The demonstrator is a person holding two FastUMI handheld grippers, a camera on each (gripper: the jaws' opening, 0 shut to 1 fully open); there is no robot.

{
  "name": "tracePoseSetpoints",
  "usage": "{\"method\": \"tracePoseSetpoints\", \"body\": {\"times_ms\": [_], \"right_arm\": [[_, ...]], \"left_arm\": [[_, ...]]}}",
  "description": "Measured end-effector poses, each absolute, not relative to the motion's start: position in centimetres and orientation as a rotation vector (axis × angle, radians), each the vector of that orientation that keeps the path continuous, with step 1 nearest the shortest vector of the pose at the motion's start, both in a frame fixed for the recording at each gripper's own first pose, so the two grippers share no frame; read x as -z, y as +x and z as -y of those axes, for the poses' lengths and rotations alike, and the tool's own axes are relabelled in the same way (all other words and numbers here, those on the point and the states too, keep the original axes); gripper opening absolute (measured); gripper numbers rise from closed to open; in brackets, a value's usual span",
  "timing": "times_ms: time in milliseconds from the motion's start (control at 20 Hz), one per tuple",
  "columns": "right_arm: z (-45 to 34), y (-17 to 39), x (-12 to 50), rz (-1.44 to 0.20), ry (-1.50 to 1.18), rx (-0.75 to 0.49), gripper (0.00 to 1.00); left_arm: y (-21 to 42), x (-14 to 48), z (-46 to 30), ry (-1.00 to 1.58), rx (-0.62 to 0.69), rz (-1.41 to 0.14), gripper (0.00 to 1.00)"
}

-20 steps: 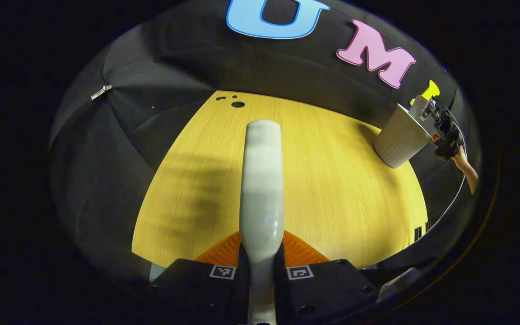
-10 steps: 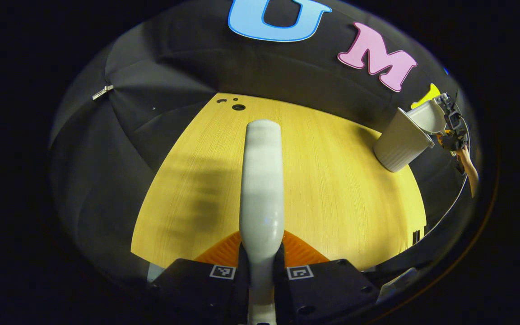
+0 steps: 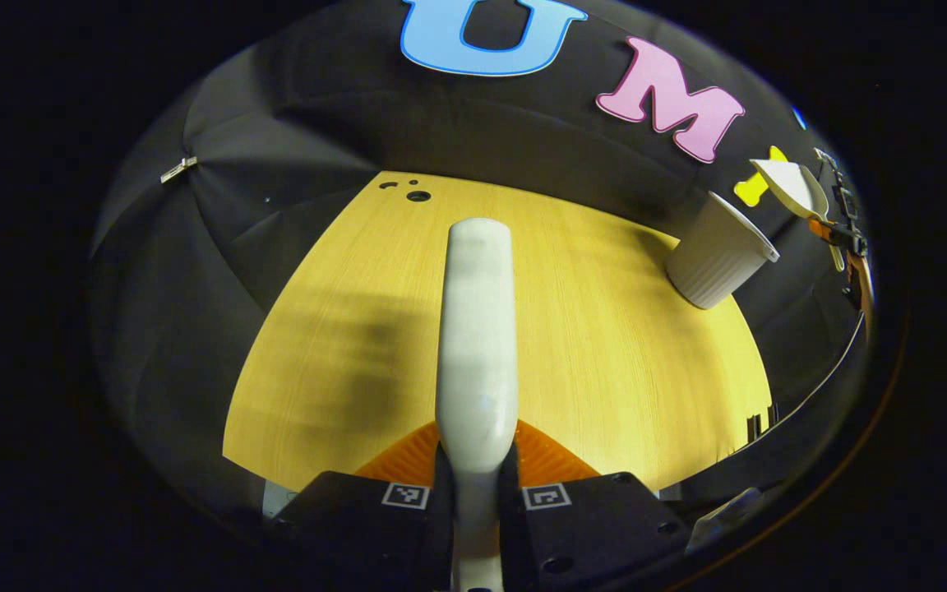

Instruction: Pick up the small broom and dustpan from the desktop, sweep the trash into the dustpan with the broom, and then empty the trash into the garbage bin.

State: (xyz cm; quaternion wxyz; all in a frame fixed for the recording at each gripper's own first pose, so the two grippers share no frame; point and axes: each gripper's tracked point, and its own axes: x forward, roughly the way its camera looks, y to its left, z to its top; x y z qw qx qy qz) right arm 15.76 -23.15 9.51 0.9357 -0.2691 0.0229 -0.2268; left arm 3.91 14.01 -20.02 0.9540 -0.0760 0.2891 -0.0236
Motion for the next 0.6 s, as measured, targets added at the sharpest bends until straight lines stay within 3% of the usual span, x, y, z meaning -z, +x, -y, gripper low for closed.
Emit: {"method": "tracePoseSetpoints", "body": {"times_ms": [600], "right_arm": [[20.8, 14.4, -10.3, -0.16, -0.337, 0.102, 0.36]], "left_arm": [[5.1, 22.7, -9.4, 0.001, 0.099, -0.568, 0.27]]}}
